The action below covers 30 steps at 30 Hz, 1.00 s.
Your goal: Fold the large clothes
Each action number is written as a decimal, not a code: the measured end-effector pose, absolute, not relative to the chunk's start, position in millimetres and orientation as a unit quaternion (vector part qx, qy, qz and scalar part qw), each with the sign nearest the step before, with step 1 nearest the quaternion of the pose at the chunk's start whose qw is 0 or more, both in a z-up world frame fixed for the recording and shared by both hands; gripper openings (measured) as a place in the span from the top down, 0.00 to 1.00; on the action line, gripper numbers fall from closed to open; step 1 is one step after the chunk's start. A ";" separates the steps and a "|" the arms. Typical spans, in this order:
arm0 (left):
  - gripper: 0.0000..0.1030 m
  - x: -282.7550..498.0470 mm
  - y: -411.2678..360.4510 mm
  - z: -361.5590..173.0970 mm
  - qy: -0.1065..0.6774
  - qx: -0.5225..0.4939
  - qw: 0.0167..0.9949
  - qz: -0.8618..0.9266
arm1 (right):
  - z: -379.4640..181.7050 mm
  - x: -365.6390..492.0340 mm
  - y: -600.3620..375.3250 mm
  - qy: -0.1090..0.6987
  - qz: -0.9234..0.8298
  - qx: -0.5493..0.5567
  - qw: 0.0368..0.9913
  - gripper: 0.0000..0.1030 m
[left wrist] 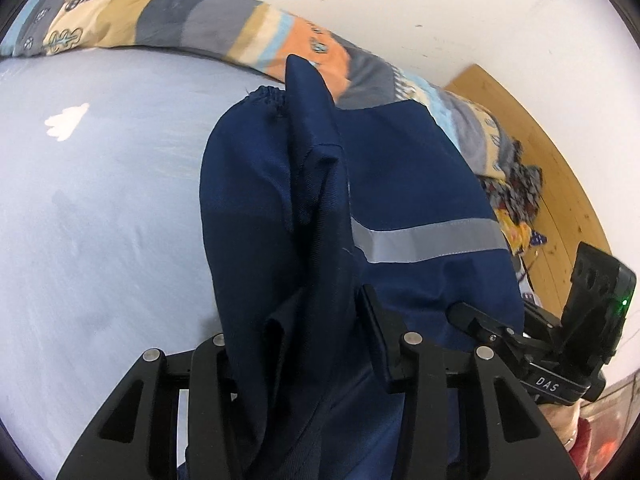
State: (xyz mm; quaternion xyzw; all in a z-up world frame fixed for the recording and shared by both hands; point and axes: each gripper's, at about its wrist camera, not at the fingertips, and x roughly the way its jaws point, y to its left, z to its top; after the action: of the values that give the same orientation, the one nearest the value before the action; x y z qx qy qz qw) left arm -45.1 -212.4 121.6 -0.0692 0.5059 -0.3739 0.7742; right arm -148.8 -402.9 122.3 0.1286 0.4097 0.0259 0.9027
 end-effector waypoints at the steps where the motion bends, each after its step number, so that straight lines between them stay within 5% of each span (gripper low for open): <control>1: 0.60 -54.3 -216.0 122.8 0.504 -0.066 0.776 -0.374 | 123.0 -163.1 -405.6 0.410 0.023 0.129 0.903 0.49; 17: 0.58 -157.7 -262.7 52.7 0.494 -0.001 0.797 -0.348 | 43.1 -246.4 -428.2 0.477 -0.031 0.129 0.869 0.45; 21: 0.47 -156.0 -262.2 48.0 0.493 -0.001 0.802 -0.337 | 37.9 -245.4 -432.1 0.488 -0.037 0.147 0.860 0.39; 26: 0.29 -156.3 -249.0 43.1 0.500 -0.016 0.801 -0.329 | 18.4 -253.3 -445.2 0.501 -0.057 0.212 0.837 0.14; 30: 0.26 -156.7 -227.8 50.7 0.500 -0.032 0.805 -0.318 | 29.1 -272.0 -453.9 0.503 -0.072 0.241 0.827 0.13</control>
State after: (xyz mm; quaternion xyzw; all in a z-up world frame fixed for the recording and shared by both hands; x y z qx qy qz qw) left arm -156.7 -227.8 50.7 -0.0323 0.4996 -0.3177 0.8052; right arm -272.0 -453.9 29.1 0.2407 0.5033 -0.0716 0.8268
